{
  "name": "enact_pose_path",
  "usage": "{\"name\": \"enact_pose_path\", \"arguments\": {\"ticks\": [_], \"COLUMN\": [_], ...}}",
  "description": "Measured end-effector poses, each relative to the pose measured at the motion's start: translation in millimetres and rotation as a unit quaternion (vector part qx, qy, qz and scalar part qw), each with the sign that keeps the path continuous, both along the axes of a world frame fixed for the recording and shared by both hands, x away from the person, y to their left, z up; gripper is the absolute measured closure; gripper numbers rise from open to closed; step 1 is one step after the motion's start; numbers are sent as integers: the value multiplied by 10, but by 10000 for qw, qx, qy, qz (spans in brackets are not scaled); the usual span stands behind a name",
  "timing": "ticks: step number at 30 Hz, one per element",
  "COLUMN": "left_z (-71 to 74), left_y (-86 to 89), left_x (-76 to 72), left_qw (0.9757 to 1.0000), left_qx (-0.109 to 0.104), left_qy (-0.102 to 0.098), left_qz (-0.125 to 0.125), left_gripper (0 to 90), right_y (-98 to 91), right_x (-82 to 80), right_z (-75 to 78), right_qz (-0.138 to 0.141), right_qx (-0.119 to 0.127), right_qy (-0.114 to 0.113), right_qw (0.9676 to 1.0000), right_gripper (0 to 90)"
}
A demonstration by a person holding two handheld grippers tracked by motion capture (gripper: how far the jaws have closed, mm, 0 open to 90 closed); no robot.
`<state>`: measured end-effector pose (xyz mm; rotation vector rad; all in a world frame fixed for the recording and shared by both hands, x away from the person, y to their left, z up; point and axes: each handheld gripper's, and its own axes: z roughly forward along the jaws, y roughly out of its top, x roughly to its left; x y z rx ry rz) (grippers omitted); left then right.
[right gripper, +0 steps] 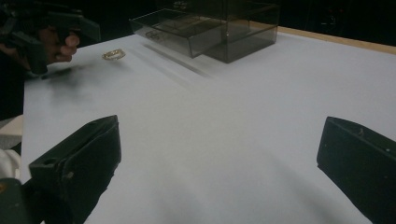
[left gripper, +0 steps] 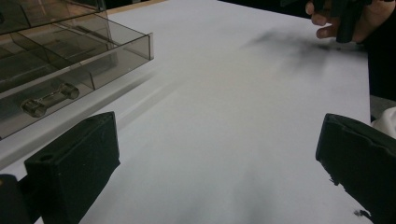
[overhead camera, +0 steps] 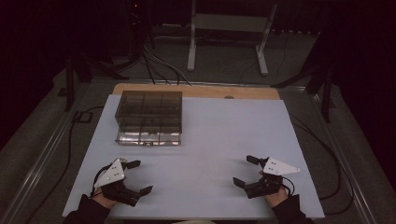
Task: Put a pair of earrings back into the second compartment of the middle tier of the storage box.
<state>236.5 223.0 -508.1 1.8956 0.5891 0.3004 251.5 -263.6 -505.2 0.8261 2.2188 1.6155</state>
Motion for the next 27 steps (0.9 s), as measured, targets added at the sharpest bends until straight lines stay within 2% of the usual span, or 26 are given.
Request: {"name": "enact_pose_path", "arguments": {"ticks": [7, 10, 13, 16, 21, 24, 27], "left_z": [-8, 1, 9, 13, 107, 167, 225], "left_y": [-1, -31, -53, -65, -89, -94, -92], "left_x": [24, 24, 10, -10, -60, -68, -74], "left_qw": [10000, 9999, 9998, 9996, 9995, 9997, 9997], "left_qx": [-27, 17, 29, 100, 23, 25, 5], "left_qy": [59, 72, 57, 100, 32, 27, 3], "left_qz": [-25, -122, -177, -241, -314, -241, -239], "left_gripper": [4, 4, 4, 4, 4, 4, 4], "right_y": [3, 8, 28, 59, 79, 87, 96], "right_x": [1, 4, 8, -14, -50, -53, -59], "right_z": [1, -4, -9, 5, 44, 71, 75], "right_qz": [-57, -138, -98, -56, -50, -37, -32], "right_qx": [-46, -152, -210, -233, -122, -5, -21], "right_qy": [-13, -34, 12, -68, -143, -204, -228], "right_qw": [10000, 9998, 9997, 9997, 9998, 9998, 9997], "right_gripper": [0, 0, 0, 0, 0, 0, 0]}}
